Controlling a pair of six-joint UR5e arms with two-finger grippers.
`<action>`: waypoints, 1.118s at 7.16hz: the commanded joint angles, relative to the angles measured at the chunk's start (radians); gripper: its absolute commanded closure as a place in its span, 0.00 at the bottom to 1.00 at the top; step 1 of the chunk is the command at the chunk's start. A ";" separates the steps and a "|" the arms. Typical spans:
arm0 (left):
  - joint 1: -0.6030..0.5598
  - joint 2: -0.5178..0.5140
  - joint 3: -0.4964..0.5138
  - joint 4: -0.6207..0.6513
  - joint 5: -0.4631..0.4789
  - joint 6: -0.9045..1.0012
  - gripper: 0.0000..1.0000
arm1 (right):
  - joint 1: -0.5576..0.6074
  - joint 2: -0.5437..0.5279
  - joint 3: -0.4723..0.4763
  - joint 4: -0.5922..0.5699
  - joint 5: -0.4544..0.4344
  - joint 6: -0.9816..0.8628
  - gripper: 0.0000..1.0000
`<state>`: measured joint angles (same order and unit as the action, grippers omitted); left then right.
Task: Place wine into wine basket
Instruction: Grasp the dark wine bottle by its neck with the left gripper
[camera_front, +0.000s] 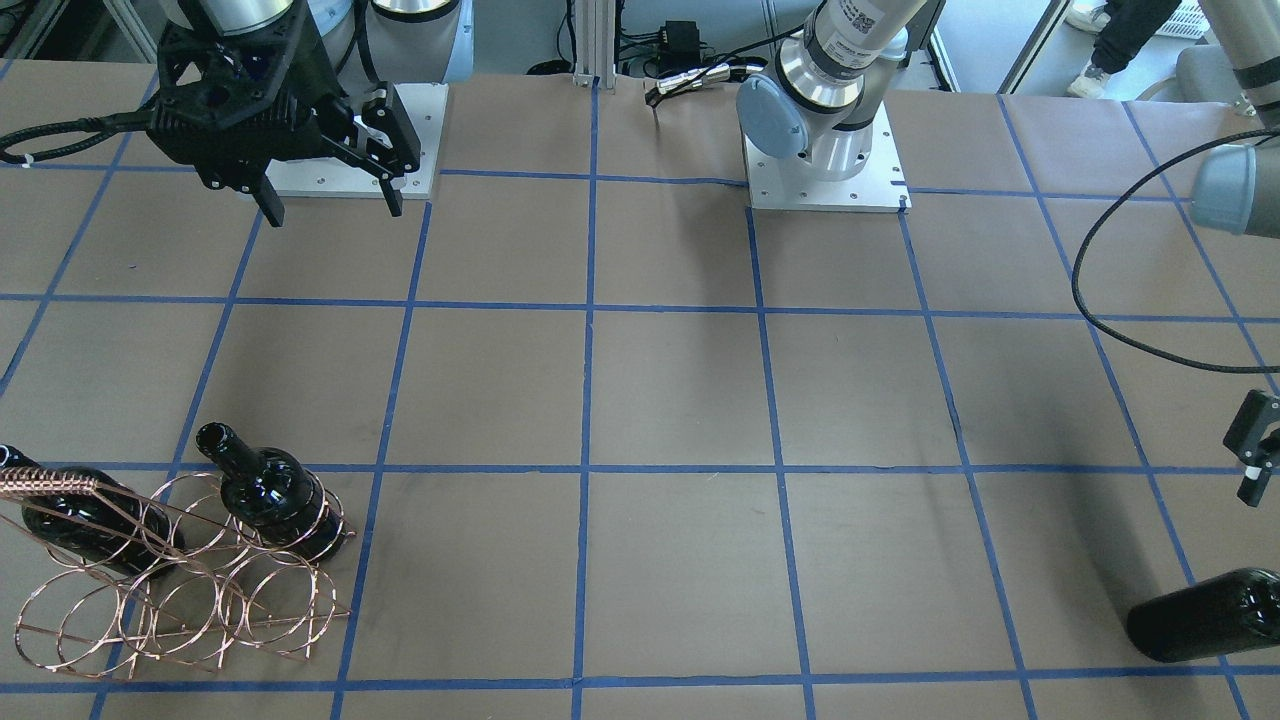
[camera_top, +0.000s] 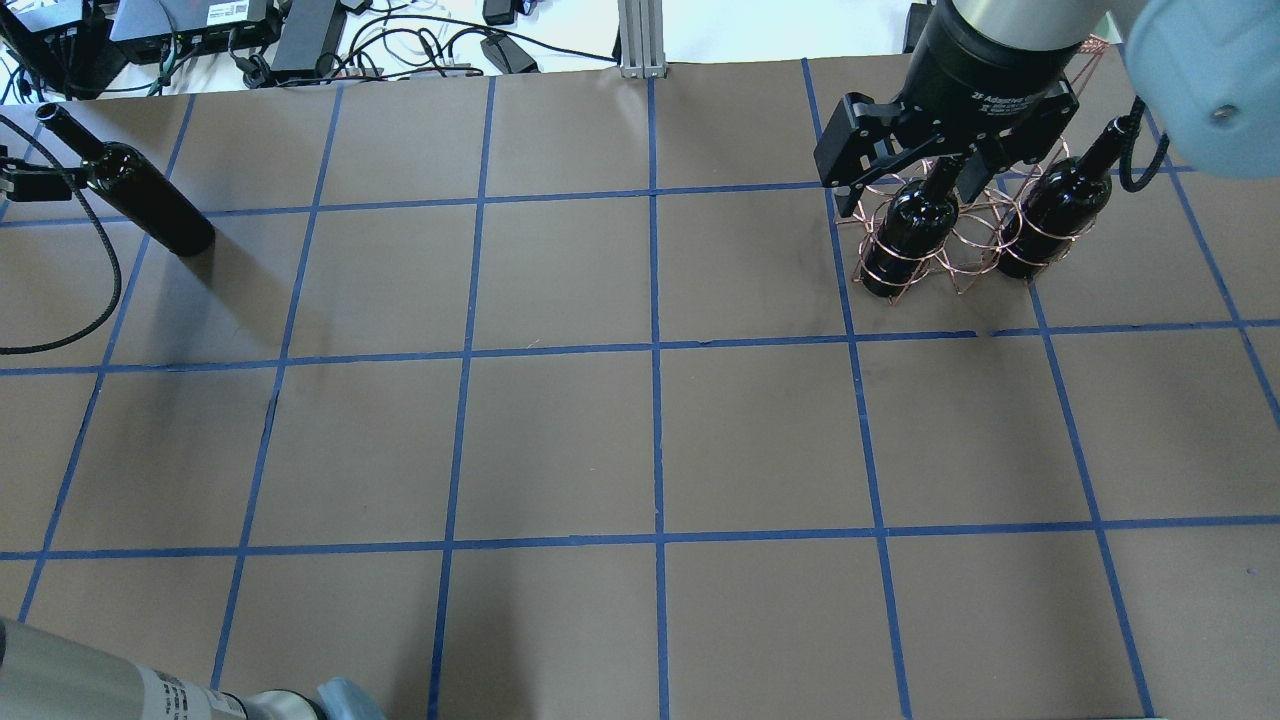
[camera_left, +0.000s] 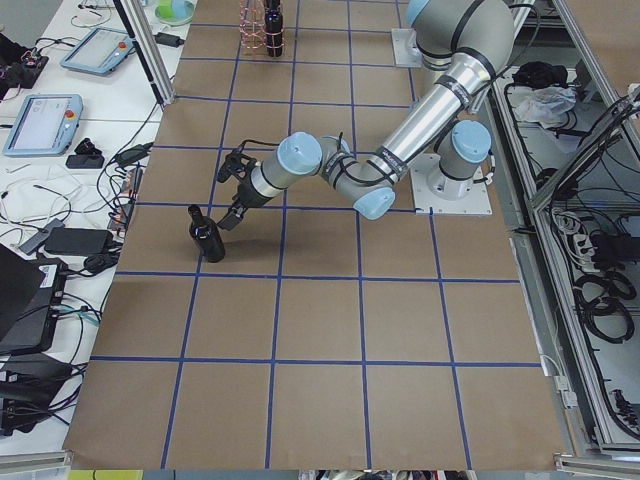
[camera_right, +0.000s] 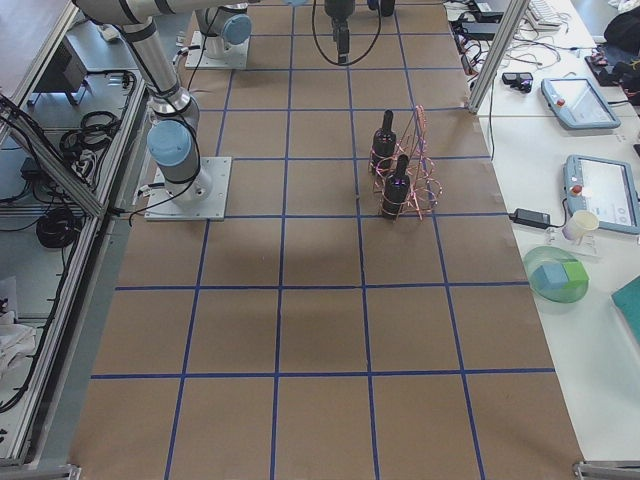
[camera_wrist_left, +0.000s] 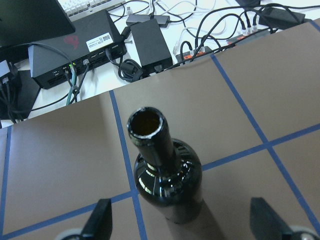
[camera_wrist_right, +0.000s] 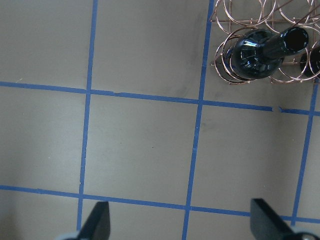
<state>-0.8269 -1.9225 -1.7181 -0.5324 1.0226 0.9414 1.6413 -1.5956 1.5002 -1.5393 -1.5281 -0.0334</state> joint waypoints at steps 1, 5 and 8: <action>0.000 -0.032 0.031 0.006 -0.052 0.002 0.04 | 0.000 0.000 0.002 -0.001 0.002 0.001 0.00; 0.000 -0.087 0.101 0.011 -0.055 0.017 0.03 | 0.000 -0.001 0.002 -0.001 0.002 0.000 0.00; 0.000 -0.125 0.107 0.011 -0.096 0.025 0.00 | 0.000 -0.003 0.002 -0.002 -0.001 0.000 0.00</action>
<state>-0.8268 -2.0302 -1.6133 -0.5216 0.9380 0.9622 1.6414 -1.5972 1.5018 -1.5405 -1.5296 -0.0337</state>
